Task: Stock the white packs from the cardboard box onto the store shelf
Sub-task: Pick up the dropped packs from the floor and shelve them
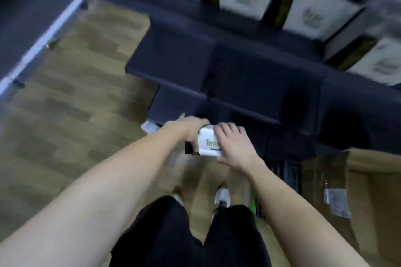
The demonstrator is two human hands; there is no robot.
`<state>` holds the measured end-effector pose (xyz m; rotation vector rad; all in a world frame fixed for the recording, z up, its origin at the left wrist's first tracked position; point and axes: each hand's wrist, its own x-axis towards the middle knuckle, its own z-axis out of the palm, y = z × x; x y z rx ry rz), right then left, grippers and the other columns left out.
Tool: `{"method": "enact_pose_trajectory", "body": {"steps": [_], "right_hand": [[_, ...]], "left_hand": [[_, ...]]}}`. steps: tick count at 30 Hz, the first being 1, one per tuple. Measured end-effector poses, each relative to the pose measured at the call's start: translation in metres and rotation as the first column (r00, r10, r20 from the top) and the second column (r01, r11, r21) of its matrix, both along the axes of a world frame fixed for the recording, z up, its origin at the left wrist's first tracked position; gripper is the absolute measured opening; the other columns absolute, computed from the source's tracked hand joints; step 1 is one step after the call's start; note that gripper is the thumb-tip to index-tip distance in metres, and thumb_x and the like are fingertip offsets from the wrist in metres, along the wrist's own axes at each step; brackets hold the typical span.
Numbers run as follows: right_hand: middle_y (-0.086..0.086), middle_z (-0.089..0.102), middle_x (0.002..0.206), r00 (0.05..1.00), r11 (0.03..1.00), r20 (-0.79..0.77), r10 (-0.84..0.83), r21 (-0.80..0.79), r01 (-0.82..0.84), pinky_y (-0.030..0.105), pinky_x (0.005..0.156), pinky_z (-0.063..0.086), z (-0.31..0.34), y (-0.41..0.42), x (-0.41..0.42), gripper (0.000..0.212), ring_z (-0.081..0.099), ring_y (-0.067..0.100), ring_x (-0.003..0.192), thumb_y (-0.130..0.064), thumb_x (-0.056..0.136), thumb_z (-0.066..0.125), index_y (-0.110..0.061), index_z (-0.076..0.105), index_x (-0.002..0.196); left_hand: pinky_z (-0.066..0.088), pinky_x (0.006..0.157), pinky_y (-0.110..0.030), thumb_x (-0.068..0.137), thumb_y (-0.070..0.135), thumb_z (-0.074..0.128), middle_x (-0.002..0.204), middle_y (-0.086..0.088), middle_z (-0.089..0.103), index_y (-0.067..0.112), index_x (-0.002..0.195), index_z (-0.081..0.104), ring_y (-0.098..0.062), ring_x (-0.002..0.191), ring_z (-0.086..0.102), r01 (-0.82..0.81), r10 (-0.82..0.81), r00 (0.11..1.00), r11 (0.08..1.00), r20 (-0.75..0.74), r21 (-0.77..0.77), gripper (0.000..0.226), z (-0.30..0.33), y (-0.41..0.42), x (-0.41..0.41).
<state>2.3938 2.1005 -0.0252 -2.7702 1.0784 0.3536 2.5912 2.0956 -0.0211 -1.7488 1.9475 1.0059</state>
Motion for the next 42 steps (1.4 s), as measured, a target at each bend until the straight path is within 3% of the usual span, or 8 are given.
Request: {"method": "enact_pose_trajectory", "body": {"steps": [5,9,13,17,20,23,32,42], "right_hand": [[0.006,0.043,0.141,0.979,0.989,0.171,-0.11,-0.075,0.125,0.041,0.105,0.041,0.11,-0.026,-0.007,0.097,0.041,0.027,0.131,-0.048,0.064,0.075,-0.014,0.038,0.146],[0.006,0.036,0.148,0.952,0.958,0.189,-0.241,-0.11,0.264,0.039,0.108,0.04,0.183,-0.064,-0.015,0.103,0.04,0.026,0.133,-0.058,0.068,0.076,-0.017,0.029,0.151],[0.005,0.045,0.14,0.924,0.927,0.198,-0.327,-0.123,0.354,0.04,0.1,0.047,0.235,-0.094,-0.019,0.087,0.049,0.029,0.125,-0.057,0.074,0.074,-0.02,0.037,0.144],[0.006,0.048,0.138,0.908,0.916,0.219,-0.356,-0.108,0.385,0.038,0.088,0.052,0.266,-0.125,-0.013,0.073,0.054,0.029,0.12,-0.051,0.08,0.069,-0.021,0.041,0.141],[0.007,0.047,0.145,0.904,0.925,0.262,-0.337,-0.085,0.369,0.038,0.096,0.05,0.282,-0.148,-0.006,0.071,0.051,0.029,0.126,-0.046,0.084,0.069,-0.021,0.042,0.144],[0.005,0.041,0.152,0.914,0.943,0.284,-0.291,-0.079,0.324,0.033,0.1,0.047,0.292,-0.171,-0.001,0.068,0.045,0.026,0.133,-0.039,0.085,0.068,-0.021,0.041,0.145],[0.001,0.038,0.148,0.932,0.97,0.295,-0.209,-0.055,0.235,0.029,0.101,0.039,0.292,-0.22,-0.004,0.078,0.04,0.024,0.134,-0.041,0.077,0.08,-0.021,0.039,0.14],[0.002,0.04,0.145,0.954,0.98,0.249,-0.169,-0.059,0.189,0.032,0.103,0.035,0.295,-0.216,0.007,0.076,0.036,0.025,0.136,-0.043,0.076,0.08,-0.022,0.04,0.136]], "left_hand": [[0.05,0.082,-0.039,0.051,0.028,0.092,0.104,0.004,0.043,0.027,0.098,0.043,-0.019,0.096,0.049,-0.056,0.038,0.995,0.98,-0.096,-0.19,0.068,0.114,-0.026,0.01],[0.041,0.075,-0.034,0.062,0.036,0.09,0.107,0.004,0.039,0.022,0.106,0.042,-0.017,0.097,0.036,0.024,-0.02,1.0,0.936,0.017,-0.35,0.067,0.184,-0.051,0.023],[0.045,0.078,-0.038,0.067,0.064,0.079,0.104,0.003,0.043,0.021,0.111,0.045,-0.022,0.102,0.045,0.021,-0.019,1.0,0.879,0.009,-0.477,0.07,0.237,-0.075,0.038],[0.043,0.094,-0.041,0.074,0.061,0.076,0.14,-0.002,0.045,0.023,0.14,0.042,-0.028,0.125,0.046,0.038,-0.011,0.999,0.796,0.047,-0.604,0.084,0.27,-0.103,0.047],[0.028,0.113,-0.049,0.078,0.059,0.073,0.159,0.0,0.03,0.028,0.152,0.03,-0.029,0.145,0.027,0.017,0.035,0.997,0.797,0.075,-0.604,0.091,0.284,-0.121,0.051],[0.016,0.117,-0.048,0.081,0.055,0.071,0.163,0.002,0.02,0.031,0.153,0.027,-0.03,0.148,0.012,0.071,0.027,0.989,0.783,0.147,-0.618,0.088,0.286,-0.136,0.047],[0.02,0.116,-0.044,0.082,0.05,0.072,0.157,-0.002,0.016,0.038,0.156,-0.002,-0.031,0.148,0.012,0.129,0.044,0.971,0.727,0.234,-0.674,0.105,0.256,-0.157,0.037],[0.021,0.118,-0.045,0.084,0.039,0.073,0.157,-0.009,0.02,0.033,0.157,-0.005,-0.034,0.145,0.021,0.138,0.108,0.95,0.7,0.294,-0.701,0.107,0.25,-0.147,0.026]]}}
